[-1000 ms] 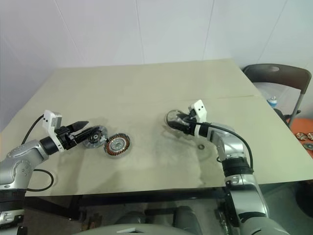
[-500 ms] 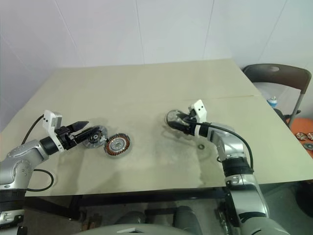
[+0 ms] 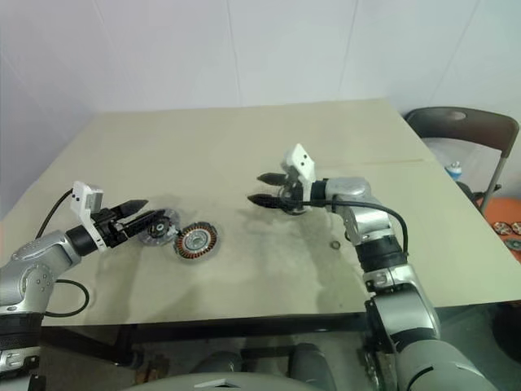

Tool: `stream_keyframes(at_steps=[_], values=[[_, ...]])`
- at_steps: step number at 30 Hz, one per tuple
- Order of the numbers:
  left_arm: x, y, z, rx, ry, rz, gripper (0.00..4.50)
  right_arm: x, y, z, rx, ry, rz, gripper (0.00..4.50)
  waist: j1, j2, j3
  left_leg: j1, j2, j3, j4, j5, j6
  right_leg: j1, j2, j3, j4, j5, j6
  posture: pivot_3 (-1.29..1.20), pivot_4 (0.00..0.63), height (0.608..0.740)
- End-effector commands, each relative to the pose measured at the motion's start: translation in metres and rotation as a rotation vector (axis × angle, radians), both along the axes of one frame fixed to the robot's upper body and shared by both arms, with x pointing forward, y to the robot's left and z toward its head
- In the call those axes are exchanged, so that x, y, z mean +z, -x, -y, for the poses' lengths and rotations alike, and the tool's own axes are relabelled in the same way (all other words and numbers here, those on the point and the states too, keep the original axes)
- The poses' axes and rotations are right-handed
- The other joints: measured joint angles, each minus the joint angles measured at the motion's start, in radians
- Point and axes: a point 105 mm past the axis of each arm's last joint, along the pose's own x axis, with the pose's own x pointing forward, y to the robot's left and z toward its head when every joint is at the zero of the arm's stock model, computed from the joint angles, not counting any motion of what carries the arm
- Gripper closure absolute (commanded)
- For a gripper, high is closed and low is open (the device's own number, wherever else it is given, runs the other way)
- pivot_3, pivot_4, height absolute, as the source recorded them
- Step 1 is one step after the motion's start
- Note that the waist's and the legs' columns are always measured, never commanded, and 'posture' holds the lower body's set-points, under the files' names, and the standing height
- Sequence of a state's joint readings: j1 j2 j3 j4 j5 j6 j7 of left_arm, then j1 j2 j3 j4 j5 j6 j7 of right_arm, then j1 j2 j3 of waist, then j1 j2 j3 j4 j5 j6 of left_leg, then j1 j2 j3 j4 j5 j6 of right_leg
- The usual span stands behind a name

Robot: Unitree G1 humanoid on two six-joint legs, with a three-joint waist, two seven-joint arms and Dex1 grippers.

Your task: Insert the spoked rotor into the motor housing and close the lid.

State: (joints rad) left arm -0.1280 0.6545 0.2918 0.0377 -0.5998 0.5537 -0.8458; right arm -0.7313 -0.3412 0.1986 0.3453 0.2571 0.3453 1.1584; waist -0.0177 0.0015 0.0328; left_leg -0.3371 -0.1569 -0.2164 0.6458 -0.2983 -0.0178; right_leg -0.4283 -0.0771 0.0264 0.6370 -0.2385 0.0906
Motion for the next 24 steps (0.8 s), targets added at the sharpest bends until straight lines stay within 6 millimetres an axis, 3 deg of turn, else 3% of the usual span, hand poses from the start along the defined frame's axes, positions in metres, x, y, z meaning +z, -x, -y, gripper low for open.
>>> stream_keyframes(at_steps=[1,6,9,24], values=[[0.014,-0.001,-0.001,0.0,-0.009,0.053,0.47,0.024,0.012,-0.038,0.199,0.037,0.146,1.34,-0.003,0.0,0.0,0.0,0.001,0.0,0.0,0.0,0.0,0.0,0.001,0.0,0.0,0.0,0.0,0.0,0.0,0.74],[0.015,-0.001,0.002,-0.001,-0.007,0.057,0.47,0.011,0.027,-0.079,0.479,0.267,0.433,1.34,0.004,-0.001,-0.001,0.001,0.001,0.0,0.0,0.0,-0.001,0.0,0.002,0.0,0.001,0.0,0.0,0.0,0.0,0.74],[0.015,0.003,0.001,0.008,-0.008,0.057,0.47,-0.013,0.03,-0.082,0.656,0.472,0.656,1.34,0.004,-0.002,-0.001,0.001,0.001,0.0,0.0,0.001,-0.003,0.0,0.004,0.0,0.001,0.0,0.0,0.0,0.0,0.74],[0.006,0.018,-0.001,0.066,0.01,0.05,0.47,-0.033,0.038,-0.096,1.036,0.684,1.059,1.34,0.003,-0.002,-0.001,0.008,0.015,0.007,-0.002,-0.003,-0.01,-0.002,0.019,0.007,0.007,0.003,-0.007,0.0,0.0,0.74]])
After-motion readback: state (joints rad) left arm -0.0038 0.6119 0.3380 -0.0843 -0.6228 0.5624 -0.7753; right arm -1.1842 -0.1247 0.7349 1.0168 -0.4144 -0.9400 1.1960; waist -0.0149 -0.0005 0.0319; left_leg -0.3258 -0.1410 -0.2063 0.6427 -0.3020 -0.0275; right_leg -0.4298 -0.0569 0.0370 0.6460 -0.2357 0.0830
